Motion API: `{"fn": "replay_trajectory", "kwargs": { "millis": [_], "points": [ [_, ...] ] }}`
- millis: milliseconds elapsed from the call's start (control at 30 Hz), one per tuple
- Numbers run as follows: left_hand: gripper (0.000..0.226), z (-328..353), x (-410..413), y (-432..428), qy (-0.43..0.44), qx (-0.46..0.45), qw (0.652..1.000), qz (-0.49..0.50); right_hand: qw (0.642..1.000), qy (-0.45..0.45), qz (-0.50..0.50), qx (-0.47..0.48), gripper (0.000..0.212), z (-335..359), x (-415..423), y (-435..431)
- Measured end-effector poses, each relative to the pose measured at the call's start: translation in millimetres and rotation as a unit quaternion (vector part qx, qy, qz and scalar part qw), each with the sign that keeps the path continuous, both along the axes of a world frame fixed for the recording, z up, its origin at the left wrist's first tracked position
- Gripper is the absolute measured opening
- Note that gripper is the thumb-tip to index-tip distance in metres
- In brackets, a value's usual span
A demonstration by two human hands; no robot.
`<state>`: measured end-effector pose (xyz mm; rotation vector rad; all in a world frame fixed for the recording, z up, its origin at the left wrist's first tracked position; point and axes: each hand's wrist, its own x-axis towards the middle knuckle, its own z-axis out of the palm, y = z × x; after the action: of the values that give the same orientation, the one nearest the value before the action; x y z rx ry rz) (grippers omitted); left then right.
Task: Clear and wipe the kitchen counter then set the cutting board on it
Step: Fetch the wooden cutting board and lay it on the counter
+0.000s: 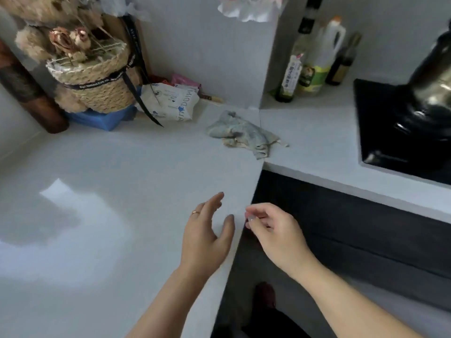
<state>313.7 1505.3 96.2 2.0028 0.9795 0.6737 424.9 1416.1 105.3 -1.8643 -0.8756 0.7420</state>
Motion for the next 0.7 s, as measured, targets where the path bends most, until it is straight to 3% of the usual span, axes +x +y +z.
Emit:
{"fn": "replay_trajectory", "kwargs": {
  "millis": [133,267,433,600,700],
  "points": [
    [0.034,8,41,-73,-0.032,-0.056,0.980,-0.188,0.987,-0.012,-0.156,-0.022,0.027,21,8,-106],
    [0.031,10,72,-171,-0.005,-0.090,0.919,-0.384,0.934,0.027,-0.353,-0.042,0.026,14,0,-238],
    [0.029,-1,101,-327,0.073,-0.075,0.816,-0.568,0.816,0.073,-0.573,-0.027,0.026,-18,-61,-426],
    [0.032,-5,96,-532,0.112,-0.071,0.713,-0.688,0.661,0.090,-0.745,-0.015,0.021,-35,-145,-610],
    [0.033,-7,82,-630,0.130,-0.081,0.680,-0.717,0.597,0.091,-0.797,-0.004,0.017,-40,-167,-685]
  ]
}}
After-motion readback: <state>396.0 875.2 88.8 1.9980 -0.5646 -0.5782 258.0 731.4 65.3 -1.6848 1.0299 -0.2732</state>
